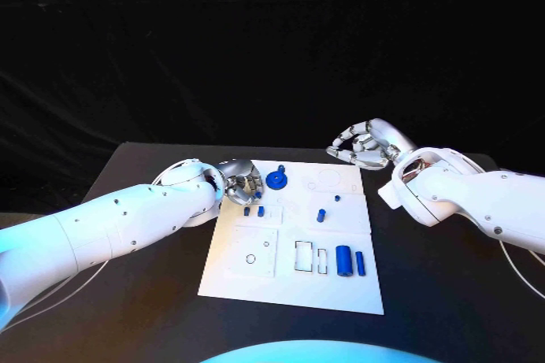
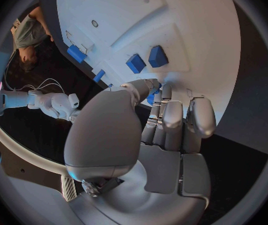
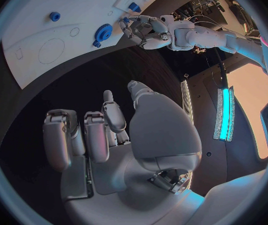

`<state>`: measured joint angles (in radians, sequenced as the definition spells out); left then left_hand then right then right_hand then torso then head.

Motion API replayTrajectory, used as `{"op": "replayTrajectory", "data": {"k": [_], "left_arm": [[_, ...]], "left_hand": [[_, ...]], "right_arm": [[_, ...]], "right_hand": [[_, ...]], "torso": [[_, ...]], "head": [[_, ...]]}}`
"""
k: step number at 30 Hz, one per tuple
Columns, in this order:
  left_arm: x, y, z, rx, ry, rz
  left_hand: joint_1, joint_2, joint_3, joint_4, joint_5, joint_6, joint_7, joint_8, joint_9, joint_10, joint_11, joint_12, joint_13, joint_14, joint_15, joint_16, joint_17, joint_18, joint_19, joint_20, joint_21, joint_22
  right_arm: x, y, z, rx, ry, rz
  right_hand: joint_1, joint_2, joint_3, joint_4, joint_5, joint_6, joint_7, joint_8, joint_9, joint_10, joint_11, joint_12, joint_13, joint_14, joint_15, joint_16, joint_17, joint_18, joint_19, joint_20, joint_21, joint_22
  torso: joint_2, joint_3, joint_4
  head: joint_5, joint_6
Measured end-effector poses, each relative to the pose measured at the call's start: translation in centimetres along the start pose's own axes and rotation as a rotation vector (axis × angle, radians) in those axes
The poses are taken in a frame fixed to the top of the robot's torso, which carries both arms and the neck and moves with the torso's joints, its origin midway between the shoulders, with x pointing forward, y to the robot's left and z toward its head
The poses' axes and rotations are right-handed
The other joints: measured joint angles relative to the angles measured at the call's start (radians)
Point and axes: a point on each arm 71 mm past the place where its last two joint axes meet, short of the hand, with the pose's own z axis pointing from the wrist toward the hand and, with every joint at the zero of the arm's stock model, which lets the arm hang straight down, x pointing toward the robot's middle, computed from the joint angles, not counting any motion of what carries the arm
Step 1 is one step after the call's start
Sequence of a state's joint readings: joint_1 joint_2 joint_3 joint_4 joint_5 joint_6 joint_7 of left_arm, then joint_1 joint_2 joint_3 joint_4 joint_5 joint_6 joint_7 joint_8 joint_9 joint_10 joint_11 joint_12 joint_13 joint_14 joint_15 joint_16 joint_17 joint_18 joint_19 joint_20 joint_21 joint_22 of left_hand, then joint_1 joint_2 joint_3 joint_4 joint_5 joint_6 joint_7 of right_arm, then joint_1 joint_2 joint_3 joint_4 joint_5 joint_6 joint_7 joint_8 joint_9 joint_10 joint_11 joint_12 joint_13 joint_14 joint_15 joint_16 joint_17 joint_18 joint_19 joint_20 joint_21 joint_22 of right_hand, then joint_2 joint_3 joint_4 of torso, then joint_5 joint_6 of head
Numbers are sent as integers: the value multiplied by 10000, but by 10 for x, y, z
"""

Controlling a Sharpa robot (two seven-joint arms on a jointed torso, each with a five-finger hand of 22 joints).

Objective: Assemble the parts on the task board

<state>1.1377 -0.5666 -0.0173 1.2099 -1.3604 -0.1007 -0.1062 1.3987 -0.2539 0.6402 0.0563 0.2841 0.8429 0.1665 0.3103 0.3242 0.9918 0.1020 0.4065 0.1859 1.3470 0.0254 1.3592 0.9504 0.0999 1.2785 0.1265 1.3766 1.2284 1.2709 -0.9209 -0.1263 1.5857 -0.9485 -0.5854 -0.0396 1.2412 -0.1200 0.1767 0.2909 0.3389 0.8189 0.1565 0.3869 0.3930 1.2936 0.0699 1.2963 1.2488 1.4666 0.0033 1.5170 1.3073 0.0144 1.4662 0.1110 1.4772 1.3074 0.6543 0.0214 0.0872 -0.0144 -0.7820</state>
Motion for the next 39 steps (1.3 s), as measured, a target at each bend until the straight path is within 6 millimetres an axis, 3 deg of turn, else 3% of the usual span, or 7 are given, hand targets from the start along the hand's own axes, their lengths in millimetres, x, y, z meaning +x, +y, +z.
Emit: {"op": "replayTrajectory", "data": {"k": [10,14,22,28,31,34,39], "left_arm": [[0,0,-1,12,-24,-8],[-1,2,-2,0,-42,-17],[-2,5,-8,31,-117,-91],[-10,13,-20,149,-372,-495],[-17,16,-28,281,-568,-900],[-26,20,-35,389,-801,-1385],[-42,32,-48,525,-1421,-2944]], "left_hand": [[-96,-96,0,0,0,-121,10,-148,-56,-270,89,-155,-22,-125,125,-40,-296,-2,-157,40,-106,-189],[-95,-96,0,0,0,-121,10,-156,-56,-305,125,-154,-31,-155,136,-39,-345,-1,-227,39,-146,-226],[-147,-148,-28,-28,0,-156,45,-205,-82,-578,182,-255,-47,-367,179,-174,-646,-1,-472,103,-354,-484],[-147,-148,-106,-67,0,-211,100,-323,-118,-1170,341,-466,-168,-1469,321,-988,-2498,164,-1597,218,-1206,-1686],[-147,-148,-567,31,0,-284,104,-474,-154,-1565,415,-580,-291,-2222,392,-1598,-3679,471,-2438,303,-1987,-2655],[-65,-66,-864,84,53,-299,120,-528,-168,-1751,464,-617,-365,-2527,418,-1914,-4073,470,-2852,342,-2487,-3227],[135,134,-793,113,63,-112,369,-528,-167,-1589,459,-431,-419,-2899,395,-2416,-4495,784,-3702,324,-3419,-4324]], "right_arm": [[-1,-1,0,28,-6,-12],[-1,-2,0,57,-7,-26],[-3,-6,2,163,79,-123],[-4,-12,4,231,369,-515],[-2,-13,5,115,660,-960],[1,-14,5,-57,963,-1543],[10,-14,4,-561,1548,-3012]], "right_hand": [[0,0,16,-16,0,0,0,0,-21,-786,15,-845,-853,0,0,-142,8,1,0,0,-273,-1],[0,0,69,12,0,-37,-37,38,-32,-1366,-5,-1647,-1685,0,0,-232,8,156,0,0,-471,6],[642,-162,593,-100,-378,-145,-85,116,-93,-2846,-19,-4770,-4659,-4,-78,-698,-16,156,-55,-55,-864,6],[1549,-599,1491,-102,-972,272,-37,-27,-289,-3009,4,-7202,-6608,-4,-77,-813,-139,156,-51,-94,-1037,5],[1827,-877,1912,-142,-1165,278,49,-237,-408,-2865,146,-8510,-7661,-4,-1,-878,-225,316,-131,-14,-1219,5],[2074,-967,2202,-266,-1307,322,97,-372,-487,-2916,198,-9160,-8204,-13,26,-898,-284,316,-185,41,-1337,5],[2200,-1095,2637,-431,-1511,512,90,-642,-602,-2805,300,-10016,-9053,-1,111,-950,-340,316,-217,73,-1412,4]], "torso": [[2,0,-1],[2,0,2],[1,-5,1],[-13,-6,11],[-22,-4,18],[-27,-3,20],[-32,0,12]], "head": [[6,0],[7,0],[-5,-1],[-27,9],[-44,30],[-55,50],[-87,102]]}}
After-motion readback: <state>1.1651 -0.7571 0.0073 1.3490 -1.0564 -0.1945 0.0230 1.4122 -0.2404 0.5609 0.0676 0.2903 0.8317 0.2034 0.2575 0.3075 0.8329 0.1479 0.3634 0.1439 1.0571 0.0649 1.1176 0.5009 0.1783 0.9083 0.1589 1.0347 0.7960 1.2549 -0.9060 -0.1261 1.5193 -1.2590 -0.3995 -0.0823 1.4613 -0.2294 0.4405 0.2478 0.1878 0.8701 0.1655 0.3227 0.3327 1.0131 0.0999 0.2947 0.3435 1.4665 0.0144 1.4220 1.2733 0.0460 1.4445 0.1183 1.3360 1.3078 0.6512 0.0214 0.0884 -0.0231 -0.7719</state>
